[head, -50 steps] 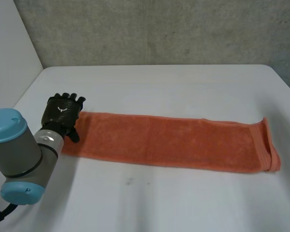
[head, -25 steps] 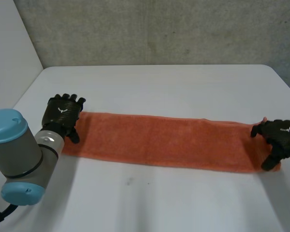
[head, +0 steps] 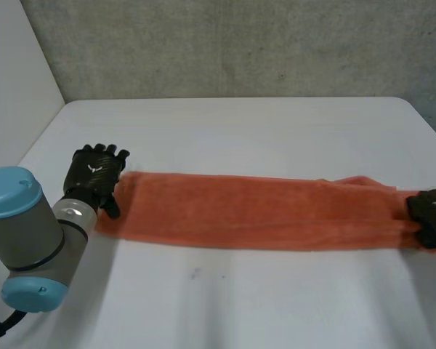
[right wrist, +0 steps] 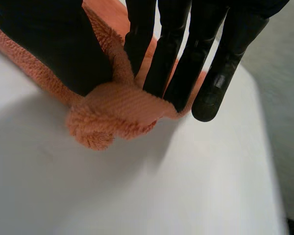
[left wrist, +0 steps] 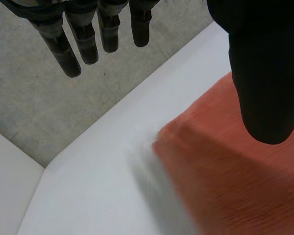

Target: Fold the laundry

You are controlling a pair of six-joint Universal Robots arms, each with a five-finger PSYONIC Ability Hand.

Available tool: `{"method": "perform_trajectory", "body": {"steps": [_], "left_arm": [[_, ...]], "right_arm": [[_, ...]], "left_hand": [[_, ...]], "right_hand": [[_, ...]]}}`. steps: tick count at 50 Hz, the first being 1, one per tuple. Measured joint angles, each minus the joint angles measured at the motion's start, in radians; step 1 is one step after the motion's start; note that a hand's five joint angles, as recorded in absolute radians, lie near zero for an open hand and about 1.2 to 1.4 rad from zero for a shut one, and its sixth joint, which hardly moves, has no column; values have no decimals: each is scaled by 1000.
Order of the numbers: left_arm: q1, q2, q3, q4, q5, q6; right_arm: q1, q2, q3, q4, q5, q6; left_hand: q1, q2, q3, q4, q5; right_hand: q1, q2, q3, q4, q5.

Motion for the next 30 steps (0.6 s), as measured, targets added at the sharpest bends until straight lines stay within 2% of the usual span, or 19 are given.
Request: {"method": "perform_trajectory", "body": {"steps": [1, 2, 3, 5, 6, 12, 17, 25, 29, 30], "left_arm": [[0, 1, 0, 0, 0, 0], [0, 1, 0, 0, 0, 0], [0, 2, 0, 0, -1, 0], [0, 3, -1, 0, -1, 0], [0, 4, -1, 0, -2, 0], [0, 6, -1, 0, -2, 0], [0, 8, -1, 0, -3, 0], [0, 9, -1, 0, -6, -1], [0, 10, -1, 0, -7, -2], [0, 10, -1, 0, -7, -2]], "right_arm": [[-10, 0, -11, -12, 37, -21], [-10, 0, -11, -12, 37, -21], [-31, -2, -36, -37, 111, -68], [-36, -3, -42, -43, 126, -78], [-50, -7, -65, -58, 169, -110], [-64, -23, -126, -73, 218, -158], [-10, -70, -183, -75, 221, -153], [269, -125, -273, -75, 211, -111], [449, -109, -330, -75, 201, -106], [552, -83, -367, -74, 193, -106]], "left_hand": [[0, 0, 0, 0, 0], [0, 0, 0, 0, 0], [0, 0, 0, 0, 0], [0, 0, 0, 0, 0], [0, 0, 0, 0, 0], [0, 0, 0, 0, 0], [0, 0, 0, 0, 0], [0, 0, 0, 0, 0], [0, 0, 0, 0, 0], [0, 0, 0, 0, 0]], "right_hand": [[0, 0, 0, 0, 0], [0, 0, 0, 0, 0], [0, 0, 0, 0, 0], [0, 0, 2, 0, 1], [0, 0, 11, 0, 10], [0, 0, 14, 0, 18], [0, 0, 18, 0, 24], [1, 0, 26, 4, 29], [2, 0, 27, 4, 31], [2, 0, 28, 4, 31]]}}
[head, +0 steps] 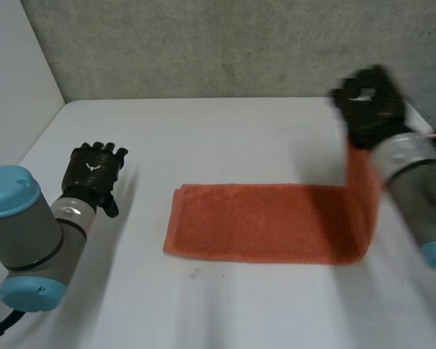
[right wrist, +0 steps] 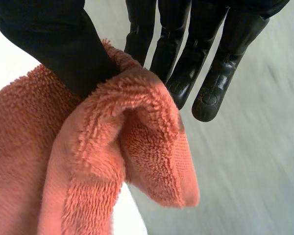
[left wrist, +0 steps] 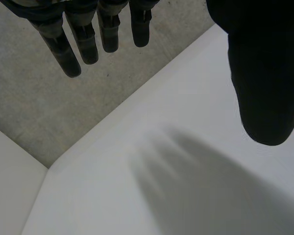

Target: Fold the laundry

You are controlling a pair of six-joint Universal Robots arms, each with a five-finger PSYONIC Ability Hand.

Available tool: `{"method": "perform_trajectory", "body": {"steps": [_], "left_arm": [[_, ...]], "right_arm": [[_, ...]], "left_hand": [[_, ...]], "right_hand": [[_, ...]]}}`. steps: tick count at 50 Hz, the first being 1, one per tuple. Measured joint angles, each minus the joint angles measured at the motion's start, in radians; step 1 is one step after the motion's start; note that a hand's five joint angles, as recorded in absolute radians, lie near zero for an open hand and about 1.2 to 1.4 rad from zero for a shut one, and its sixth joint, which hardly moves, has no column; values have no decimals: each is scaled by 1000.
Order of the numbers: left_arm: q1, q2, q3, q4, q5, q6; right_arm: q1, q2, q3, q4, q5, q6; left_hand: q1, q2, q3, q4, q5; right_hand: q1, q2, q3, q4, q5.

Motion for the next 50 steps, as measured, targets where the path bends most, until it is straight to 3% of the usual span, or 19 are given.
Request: {"method": "perform_trajectory", "body": {"steps": [2, 3, 8, 15, 17, 18, 19, 20, 22, 25, 34, 40, 43, 50], "left_arm": [[0, 0, 0, 0, 0, 0], [0, 0, 0, 0, 0, 0], [0, 1, 0, 0, 0, 0], [-1, 1, 0, 0, 0, 0], [-1, 1, -1, 0, 0, 0], [-1, 1, -1, 0, 0, 0], [-1, 1, -1, 0, 0, 0], [-1, 1, -1, 0, 0, 0], [-1, 1, -1, 0, 1, 0], [-1, 1, -1, 0, 1, 0], [-20, 18, -13, -1, 5, 0], [-79, 59, -22, -3, 8, -5], [-166, 83, -15, -5, 9, -26], [-291, 79, 18, -16, 10, -96]], "right_arm": [[32, 11, -12, 1, -3, 0], [146, 63, -60, 5, -18, -2], [357, 218, -158, 26, -49, -11], [491, 413, -235, 68, -59, -37], [504, 443, -247, 77, -56, -45], [509, 460, -254, 83, -51, -51], [509, 460, -254, 83, -51, -51], [510, 473, -262, 92, -37, -56], [509, 473, -264, 93, -32, -57], [502, 448, -261, 99, 2, -52], [383, 194, -134, 117, 124, 183], [261, 75, -7, 136, 88, 370], [142, 14, 117, 152, 10, 466], [35, 2, 239, 152, -71, 483]], "left_hand": [[0, 0, 0, 0, 0], [0, 0, 0, 0, 0], [0, 0, 0, 0, 0], [0, 0, 0, 0, 0], [0, 0, 0, 0, 0], [0, 0, 0, 0, 0], [0, 0, 0, 0, 0], [0, 0, 0, 0, 0], [0, 0, 0, 0, 0], [0, 0, 0, 0, 0], [0, 0, 0, 0, 0], [0, 0, 0, 0, 0], [0, 0, 0, 0, 0], [0, 0, 0, 0, 0]], "right_hand": [[0, 0, 0, 0, 0], [0, 0, 0, 0, 0], [0, 0, 0, 0, 0], [-18, -30, -32, -40, -21], [-61, -102, -102, -105, -72], [-343, -411, -410, -400, -343], [-343, -411, -410, -400, -343], [-619, -739, -718, -728, -675], [-619, -739, -718, -728, -675], [-768, -950, -960, -959, -910], [-769, -954, -965, -960, -914], [-769, -954, -965, -960, -914], [-769, -954, -965, -960, -914], [-769, -954, -965, -960, -914]]}}
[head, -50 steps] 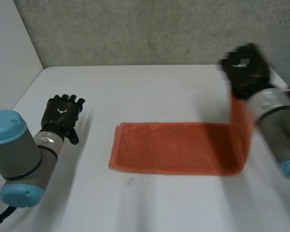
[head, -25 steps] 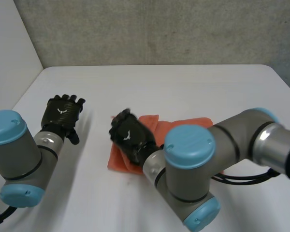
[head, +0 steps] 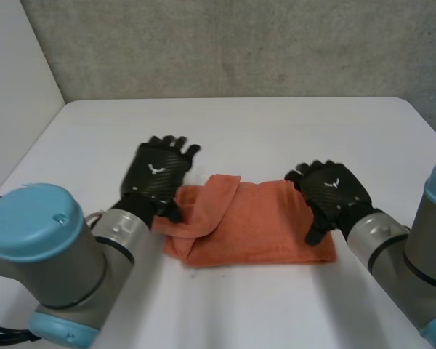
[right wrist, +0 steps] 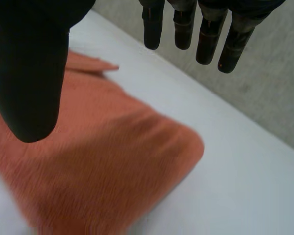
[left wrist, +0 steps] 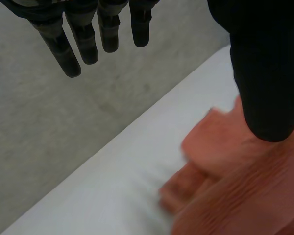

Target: Fold the laundry

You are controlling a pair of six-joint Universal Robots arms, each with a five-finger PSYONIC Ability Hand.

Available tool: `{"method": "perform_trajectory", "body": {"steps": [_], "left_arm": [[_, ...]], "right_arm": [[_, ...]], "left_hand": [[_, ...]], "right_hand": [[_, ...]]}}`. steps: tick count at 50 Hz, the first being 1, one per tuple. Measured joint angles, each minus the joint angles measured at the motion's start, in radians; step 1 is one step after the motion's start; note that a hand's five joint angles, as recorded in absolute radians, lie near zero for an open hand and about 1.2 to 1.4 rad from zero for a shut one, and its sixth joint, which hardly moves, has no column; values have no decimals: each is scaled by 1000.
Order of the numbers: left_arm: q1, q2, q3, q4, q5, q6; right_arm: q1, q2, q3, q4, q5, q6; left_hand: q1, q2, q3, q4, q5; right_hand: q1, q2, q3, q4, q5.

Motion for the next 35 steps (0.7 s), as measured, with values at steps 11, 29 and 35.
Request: {"method": "perform_trajectory", "body": {"steps": [11, 29, 35], "left_arm": [[-122, -150, 120, -66, -4, -54], [-145, -146, 237, -160, -67, -58], [-190, -106, 240, -166, -75, -65]], "right_arm": [[-35, 63, 73, -71, -25, -3], [-38, 146, 72, -110, -14, -6], [-48, 139, 74, -115, -11, -6]], "left_hand": [[0, 0, 0, 0, 0], [0, 0, 0, 0, 0], [0, 0, 0, 0, 0]], "right_hand": [[117, 137, 161, 144, 128], [148, 181, 202, 189, 171], [145, 179, 199, 186, 168]]}}
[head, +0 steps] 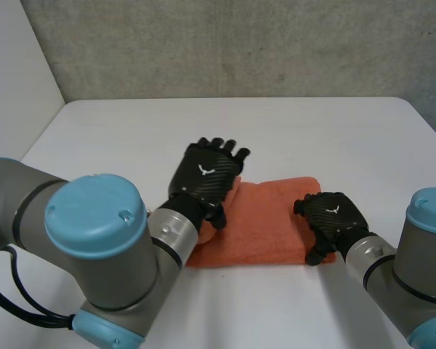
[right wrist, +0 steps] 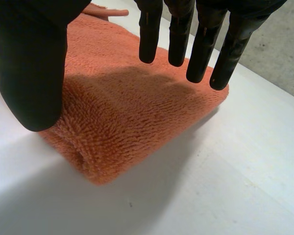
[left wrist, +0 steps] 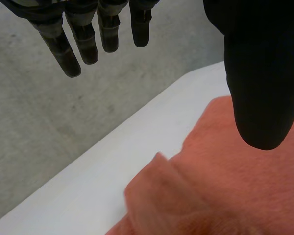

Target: Fold the laundry

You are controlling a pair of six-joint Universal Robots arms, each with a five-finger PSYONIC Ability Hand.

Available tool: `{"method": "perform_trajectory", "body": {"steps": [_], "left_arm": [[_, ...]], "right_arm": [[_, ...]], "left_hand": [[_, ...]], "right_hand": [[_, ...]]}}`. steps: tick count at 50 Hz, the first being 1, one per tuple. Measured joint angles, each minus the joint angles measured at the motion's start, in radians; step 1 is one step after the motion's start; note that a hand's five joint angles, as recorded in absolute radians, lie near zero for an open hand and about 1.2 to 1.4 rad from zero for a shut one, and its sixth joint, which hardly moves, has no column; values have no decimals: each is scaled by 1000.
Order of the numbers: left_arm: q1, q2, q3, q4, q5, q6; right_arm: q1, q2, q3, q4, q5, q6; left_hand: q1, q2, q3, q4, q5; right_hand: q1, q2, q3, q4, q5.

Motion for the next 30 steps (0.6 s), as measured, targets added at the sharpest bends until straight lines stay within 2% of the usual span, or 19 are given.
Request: {"method": "perform_trajectory", "body": {"steps": [6, 12, 19, 25, 30], "left_arm": [[-49, -89, 36, -1, -5, 6], [-51, -167, 75, -1, -23, 15], [20, -264, 147, 1, -108, 22], [95, -268, 149, 4, -180, 26], [171, -243, 114, 1, -247, 29]], "right_arm": [[-7, -3, 7, 0, 1, 1], [-7, -3, 11, 0, 0, 1], [-1, 4, 18, -1, -2, -4], [4, 11, 19, -1, -3, -8], [6, 16, 19, -15, 2, -13]], "left_hand": [[0, 0, 0, 0, 0], [0, 0, 0, 0, 0], [0, 0, 0, 0, 0], [0, 0, 0, 0, 0], [0, 0, 0, 0, 0]], "right_hand": [[0, 0, 0, 0, -1], [2, 2, 0, 0, 0], [63, 79, 70, 67, 57], [124, 150, 140, 132, 117], [227, 297, 281, 274, 250]]}}
